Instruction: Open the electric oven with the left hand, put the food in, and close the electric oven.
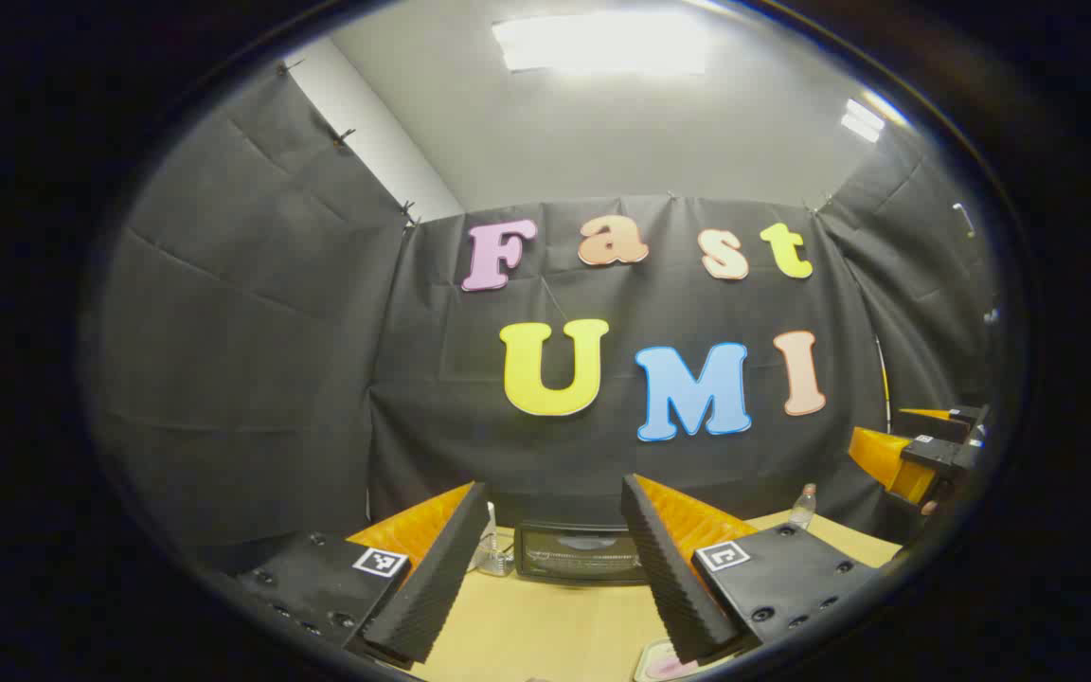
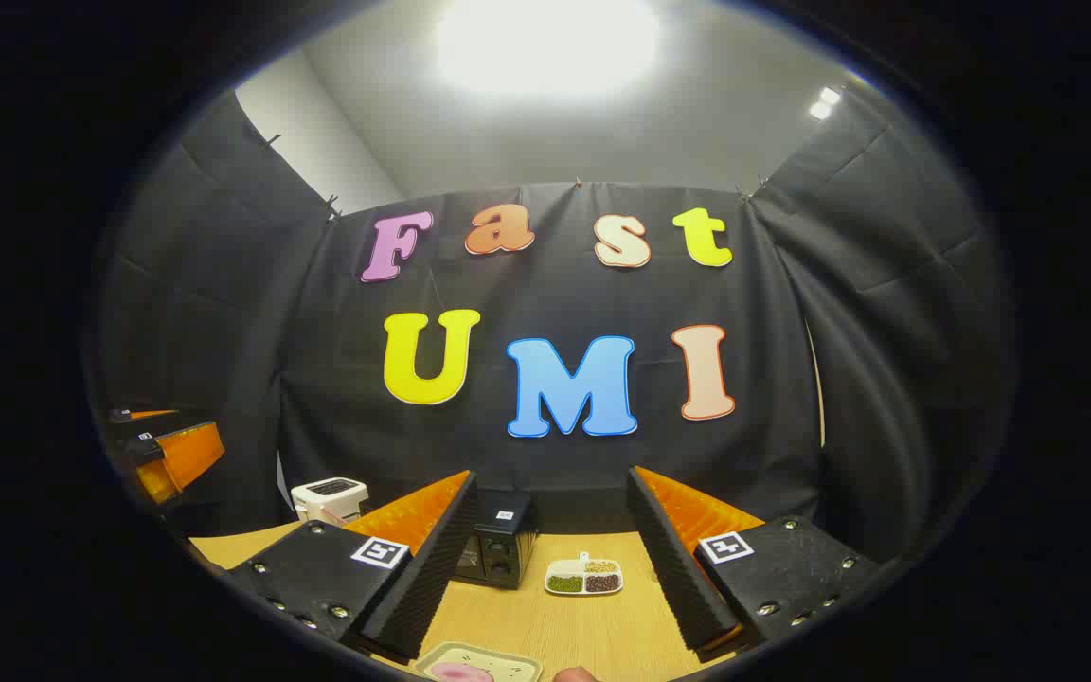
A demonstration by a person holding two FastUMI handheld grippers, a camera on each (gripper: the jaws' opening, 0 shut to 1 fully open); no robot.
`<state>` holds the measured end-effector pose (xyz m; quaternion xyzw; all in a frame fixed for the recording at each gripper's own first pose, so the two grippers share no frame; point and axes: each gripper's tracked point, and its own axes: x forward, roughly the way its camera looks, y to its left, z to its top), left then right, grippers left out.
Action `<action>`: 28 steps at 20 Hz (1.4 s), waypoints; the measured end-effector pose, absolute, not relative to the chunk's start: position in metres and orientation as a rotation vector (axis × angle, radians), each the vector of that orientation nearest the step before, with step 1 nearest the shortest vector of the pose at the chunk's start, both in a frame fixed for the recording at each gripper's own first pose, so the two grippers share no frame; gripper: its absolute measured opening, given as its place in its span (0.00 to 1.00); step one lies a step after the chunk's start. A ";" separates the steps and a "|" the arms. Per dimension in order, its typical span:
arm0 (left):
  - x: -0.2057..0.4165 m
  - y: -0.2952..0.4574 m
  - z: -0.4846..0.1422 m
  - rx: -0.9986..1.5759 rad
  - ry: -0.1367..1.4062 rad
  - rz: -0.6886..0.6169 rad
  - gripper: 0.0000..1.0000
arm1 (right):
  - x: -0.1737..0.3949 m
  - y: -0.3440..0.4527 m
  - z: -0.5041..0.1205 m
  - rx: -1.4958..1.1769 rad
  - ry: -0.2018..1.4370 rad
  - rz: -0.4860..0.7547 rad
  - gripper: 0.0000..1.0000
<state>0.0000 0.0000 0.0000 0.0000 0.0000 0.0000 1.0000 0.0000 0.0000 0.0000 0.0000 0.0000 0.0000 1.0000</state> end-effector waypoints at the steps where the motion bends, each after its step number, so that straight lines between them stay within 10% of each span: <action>1: -0.001 0.001 -0.001 -0.002 0.002 0.001 0.95 | -0.001 0.000 -0.002 -0.003 0.002 0.002 0.96; 28: 0.016 -0.056 -0.018 0.020 -0.002 0.020 0.99 | 0.002 -0.030 -0.025 0.060 -0.006 0.061 0.96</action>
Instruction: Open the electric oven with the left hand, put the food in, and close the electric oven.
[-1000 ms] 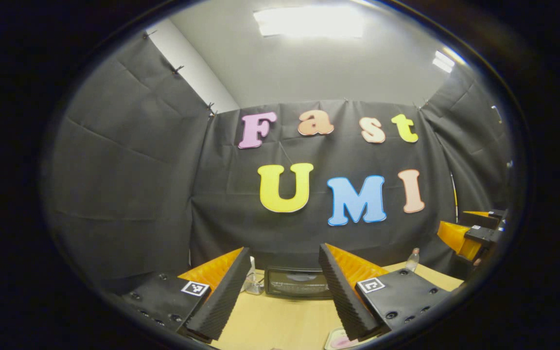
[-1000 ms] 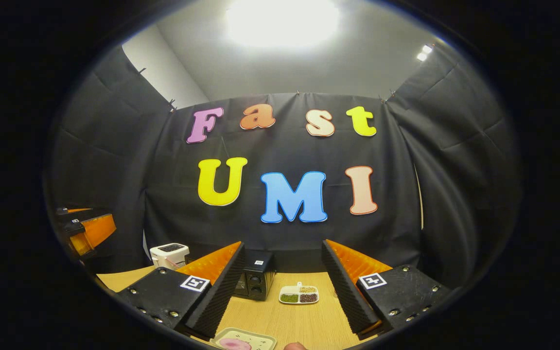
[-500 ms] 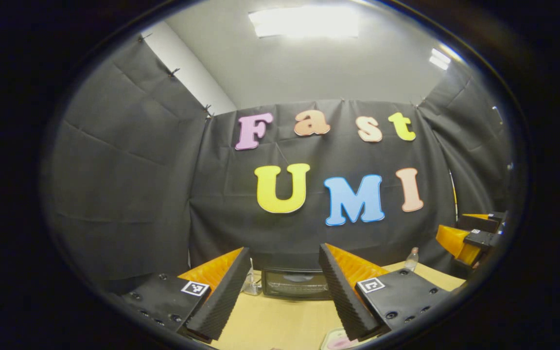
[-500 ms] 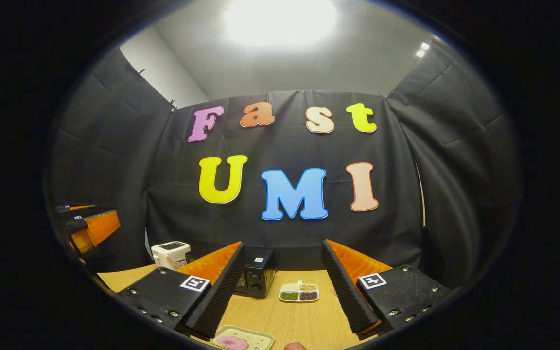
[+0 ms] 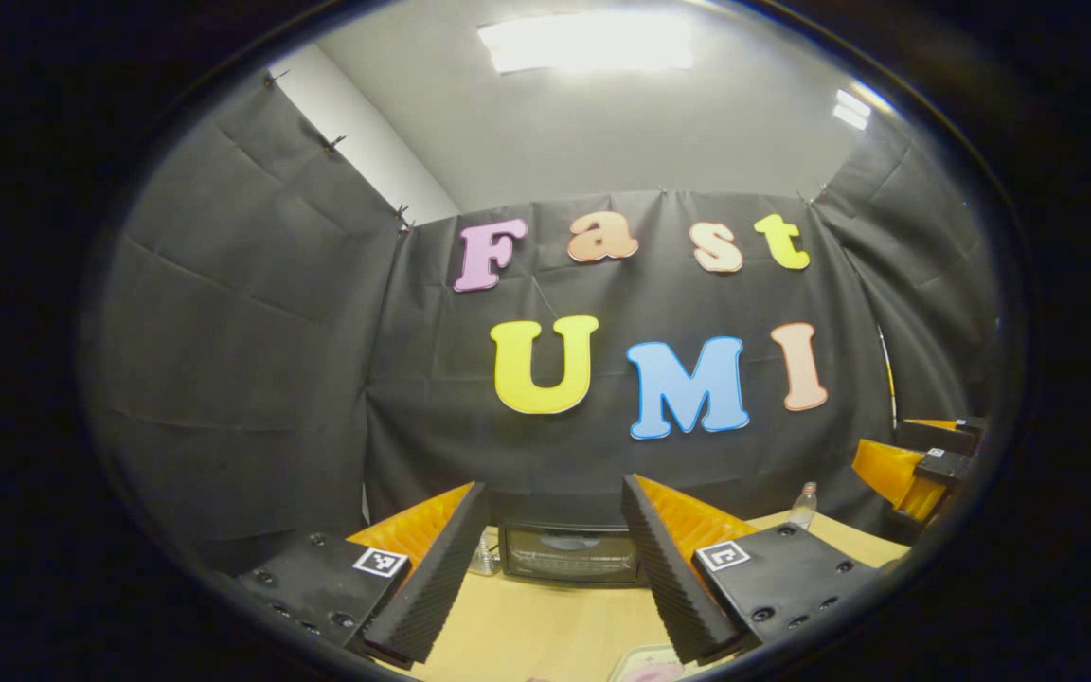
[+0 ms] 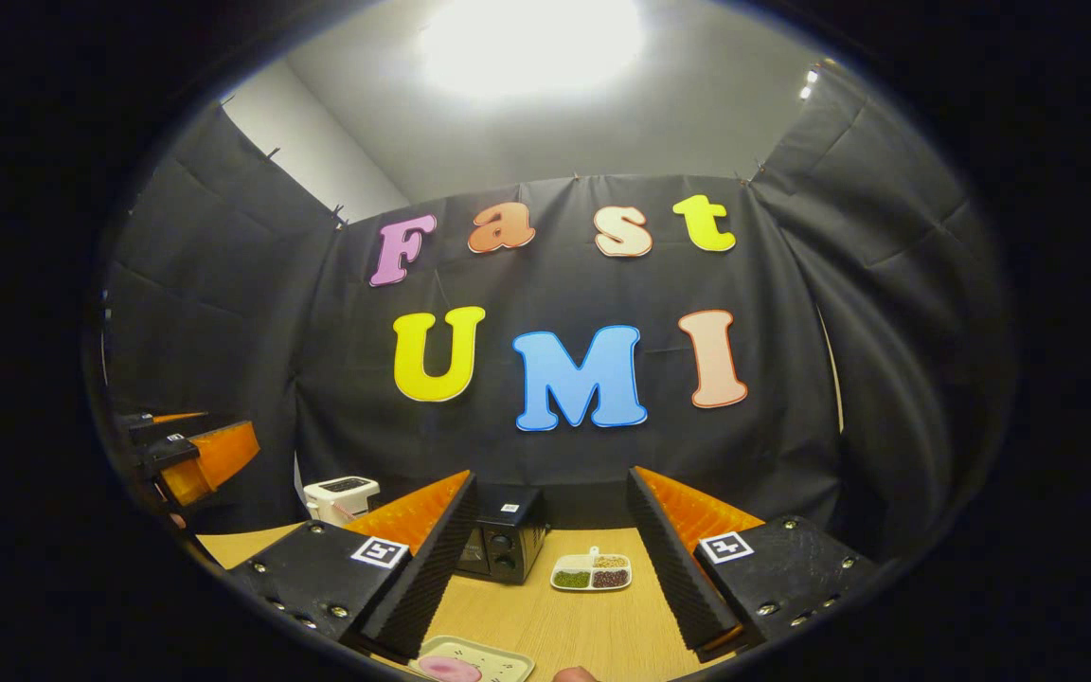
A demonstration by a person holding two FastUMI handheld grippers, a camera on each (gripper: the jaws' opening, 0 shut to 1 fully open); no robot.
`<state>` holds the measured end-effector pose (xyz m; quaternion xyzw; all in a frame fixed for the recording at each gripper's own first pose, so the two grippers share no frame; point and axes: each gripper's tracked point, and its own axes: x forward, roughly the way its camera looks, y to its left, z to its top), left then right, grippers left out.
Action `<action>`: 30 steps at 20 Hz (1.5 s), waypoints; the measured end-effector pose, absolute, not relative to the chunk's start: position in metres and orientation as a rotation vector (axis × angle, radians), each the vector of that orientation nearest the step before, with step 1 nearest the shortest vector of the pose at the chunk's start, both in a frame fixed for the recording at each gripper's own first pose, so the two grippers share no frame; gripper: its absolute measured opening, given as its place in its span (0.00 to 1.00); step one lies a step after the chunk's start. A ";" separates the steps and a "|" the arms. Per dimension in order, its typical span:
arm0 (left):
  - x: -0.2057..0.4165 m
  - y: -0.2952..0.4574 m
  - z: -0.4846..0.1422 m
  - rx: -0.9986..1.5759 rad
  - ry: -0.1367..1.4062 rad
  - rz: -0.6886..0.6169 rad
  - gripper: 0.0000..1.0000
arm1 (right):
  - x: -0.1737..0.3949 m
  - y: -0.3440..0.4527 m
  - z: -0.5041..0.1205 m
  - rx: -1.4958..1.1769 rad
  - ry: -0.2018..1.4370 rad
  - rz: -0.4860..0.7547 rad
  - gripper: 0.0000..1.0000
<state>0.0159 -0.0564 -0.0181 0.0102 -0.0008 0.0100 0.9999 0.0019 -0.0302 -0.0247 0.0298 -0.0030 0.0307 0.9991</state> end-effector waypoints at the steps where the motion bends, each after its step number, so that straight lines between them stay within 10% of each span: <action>1: 0.022 -0.057 -0.022 0.016 0.005 0.019 0.99 | 0.002 -0.032 -0.025 0.058 -0.012 0.060 0.96; 30: 0.343 -0.073 -0.272 -0.007 0.328 -0.256 1.00 | 0.110 -0.028 -0.108 -0.049 0.171 -0.257 0.96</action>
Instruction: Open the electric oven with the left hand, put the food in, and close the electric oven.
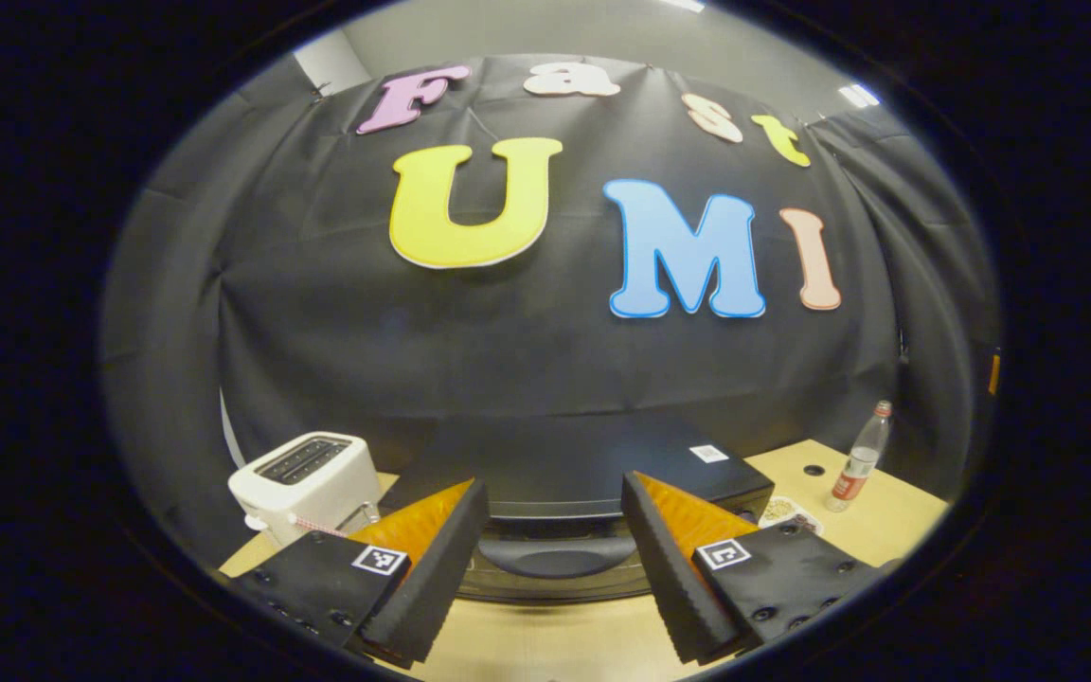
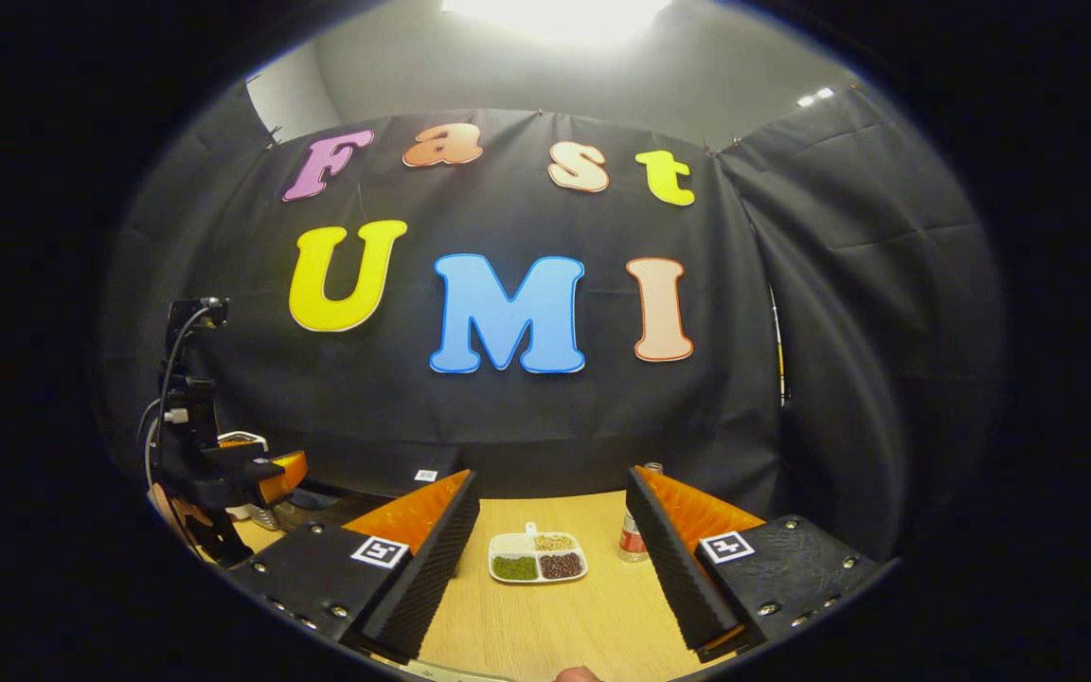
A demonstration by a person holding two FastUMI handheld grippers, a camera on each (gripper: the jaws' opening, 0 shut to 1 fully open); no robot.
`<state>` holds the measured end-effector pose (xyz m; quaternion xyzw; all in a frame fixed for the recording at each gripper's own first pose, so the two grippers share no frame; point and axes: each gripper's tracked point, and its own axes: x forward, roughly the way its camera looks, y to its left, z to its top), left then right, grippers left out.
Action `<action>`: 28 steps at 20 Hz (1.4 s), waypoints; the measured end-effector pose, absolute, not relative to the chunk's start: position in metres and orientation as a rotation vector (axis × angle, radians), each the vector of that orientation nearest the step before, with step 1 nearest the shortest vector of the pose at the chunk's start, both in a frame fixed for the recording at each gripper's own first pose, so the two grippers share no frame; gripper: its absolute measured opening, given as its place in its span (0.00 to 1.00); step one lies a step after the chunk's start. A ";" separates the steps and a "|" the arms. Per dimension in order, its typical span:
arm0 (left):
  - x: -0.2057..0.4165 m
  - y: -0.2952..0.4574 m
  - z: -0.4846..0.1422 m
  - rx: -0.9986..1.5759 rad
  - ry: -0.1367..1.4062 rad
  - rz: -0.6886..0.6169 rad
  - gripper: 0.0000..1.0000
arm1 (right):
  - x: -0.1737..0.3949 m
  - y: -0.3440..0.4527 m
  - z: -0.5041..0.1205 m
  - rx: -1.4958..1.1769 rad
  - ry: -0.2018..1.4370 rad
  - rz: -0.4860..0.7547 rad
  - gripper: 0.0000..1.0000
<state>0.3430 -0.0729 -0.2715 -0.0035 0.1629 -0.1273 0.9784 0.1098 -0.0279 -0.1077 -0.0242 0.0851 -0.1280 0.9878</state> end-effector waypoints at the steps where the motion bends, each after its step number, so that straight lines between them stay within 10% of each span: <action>1: 0.346 -0.075 -0.280 -0.010 0.339 -0.262 1.00 | 0.109 -0.029 -0.109 -0.056 0.175 -0.266 0.96; 28: 0.263 -0.067 -0.350 0.057 0.451 -0.177 0.96 | 0.070 -0.056 -0.106 -0.069 0.211 -0.260 0.96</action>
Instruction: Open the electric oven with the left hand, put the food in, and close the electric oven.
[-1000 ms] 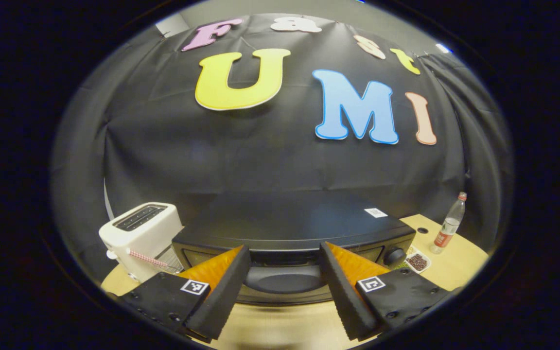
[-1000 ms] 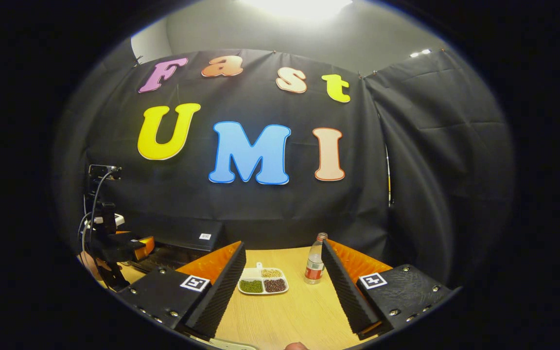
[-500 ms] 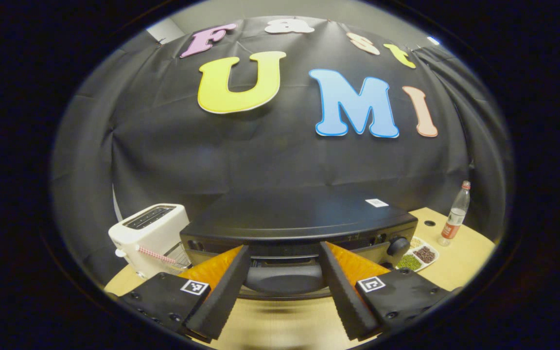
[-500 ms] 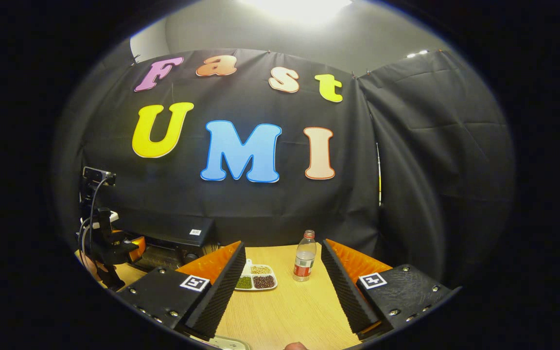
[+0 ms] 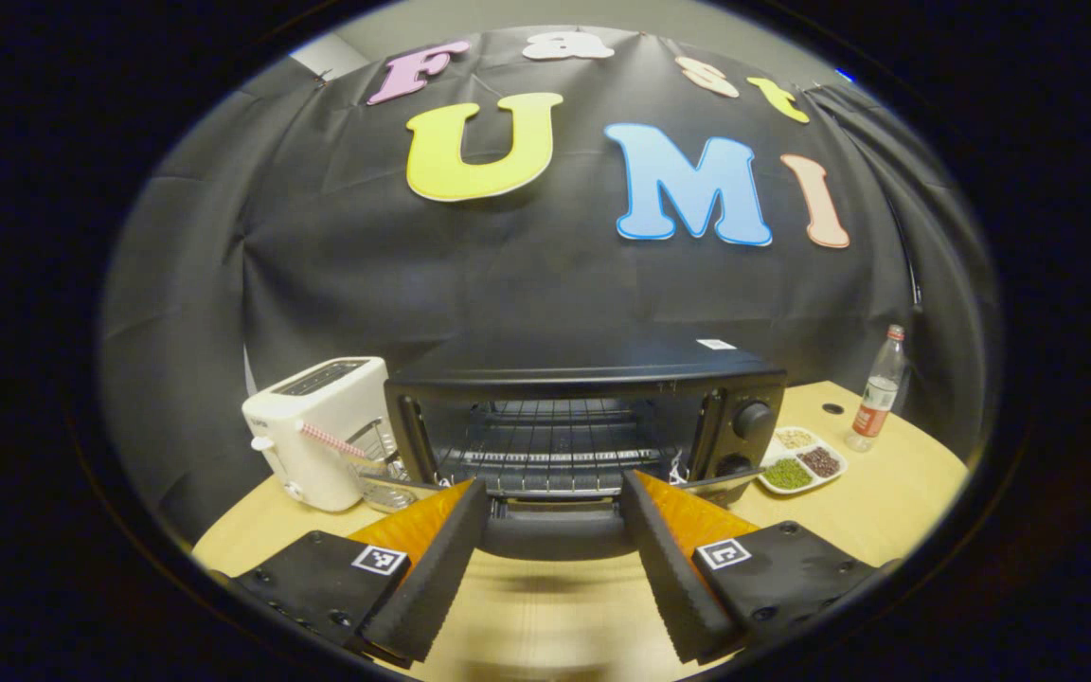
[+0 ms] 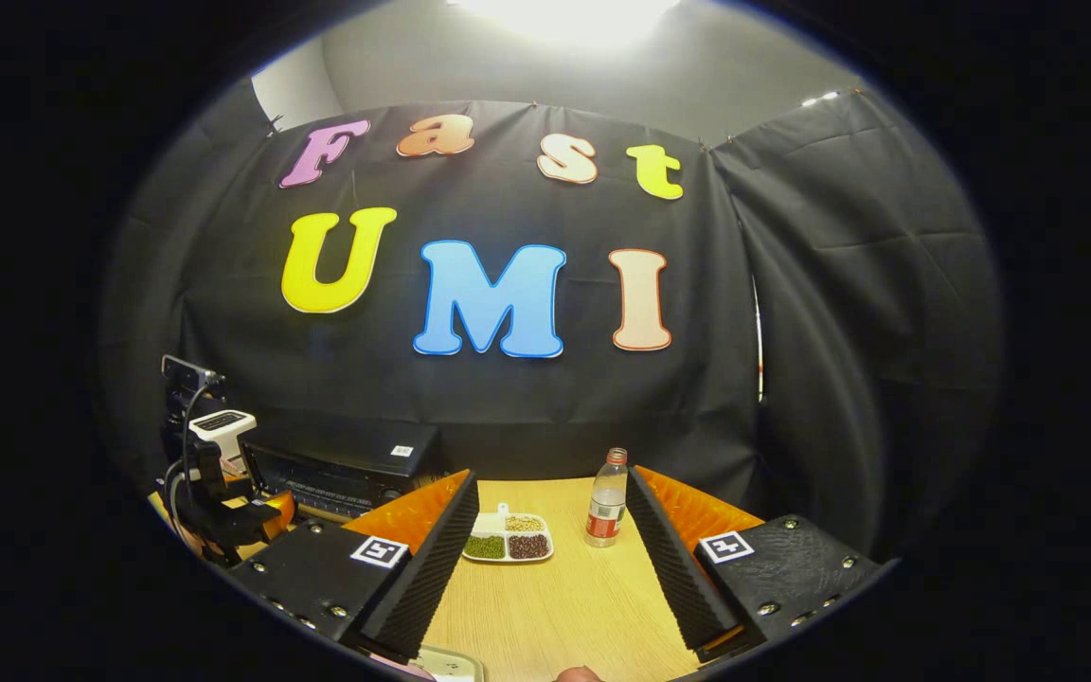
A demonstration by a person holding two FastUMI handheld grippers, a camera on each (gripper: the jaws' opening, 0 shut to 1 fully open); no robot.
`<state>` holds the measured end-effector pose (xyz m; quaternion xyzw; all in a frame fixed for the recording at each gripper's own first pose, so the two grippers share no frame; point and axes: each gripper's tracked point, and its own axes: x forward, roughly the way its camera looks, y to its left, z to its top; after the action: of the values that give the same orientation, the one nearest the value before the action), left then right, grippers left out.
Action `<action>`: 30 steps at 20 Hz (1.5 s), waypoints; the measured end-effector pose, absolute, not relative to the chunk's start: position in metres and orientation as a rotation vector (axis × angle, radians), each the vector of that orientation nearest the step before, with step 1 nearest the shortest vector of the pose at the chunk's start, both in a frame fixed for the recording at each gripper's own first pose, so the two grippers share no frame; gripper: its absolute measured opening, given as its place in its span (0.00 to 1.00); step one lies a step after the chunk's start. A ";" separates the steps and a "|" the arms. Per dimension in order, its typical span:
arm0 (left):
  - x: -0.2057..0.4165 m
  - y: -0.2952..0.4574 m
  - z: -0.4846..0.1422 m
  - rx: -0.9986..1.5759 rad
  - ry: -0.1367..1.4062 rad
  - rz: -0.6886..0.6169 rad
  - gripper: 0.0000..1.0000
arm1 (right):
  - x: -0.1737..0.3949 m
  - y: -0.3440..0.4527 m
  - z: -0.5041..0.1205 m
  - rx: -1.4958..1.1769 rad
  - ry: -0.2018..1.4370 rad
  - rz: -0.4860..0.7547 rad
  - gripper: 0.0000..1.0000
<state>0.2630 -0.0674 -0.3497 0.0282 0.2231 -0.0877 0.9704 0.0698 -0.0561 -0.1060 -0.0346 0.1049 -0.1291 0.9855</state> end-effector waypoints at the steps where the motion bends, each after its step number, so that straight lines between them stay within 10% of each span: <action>1: 0.258 -0.066 -0.352 0.060 0.456 -0.172 0.95 | 0.067 -0.056 -0.105 -0.074 0.209 -0.255 0.96; 18: 0.190 -0.060 -0.415 0.144 0.583 -0.145 1.00 | 0.042 -0.053 -0.104 -0.108 0.228 -0.191 0.96; 30: 0.158 -0.050 -0.227 0.051 0.288 -0.124 1.00 | 0.038 -0.009 -0.151 0.046 0.385 0.039 0.96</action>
<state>0.1580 -0.0504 -0.2271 0.0253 0.1432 -0.0617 0.9875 0.0381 -0.0093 -0.1514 0.0227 0.1910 0.0196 0.9811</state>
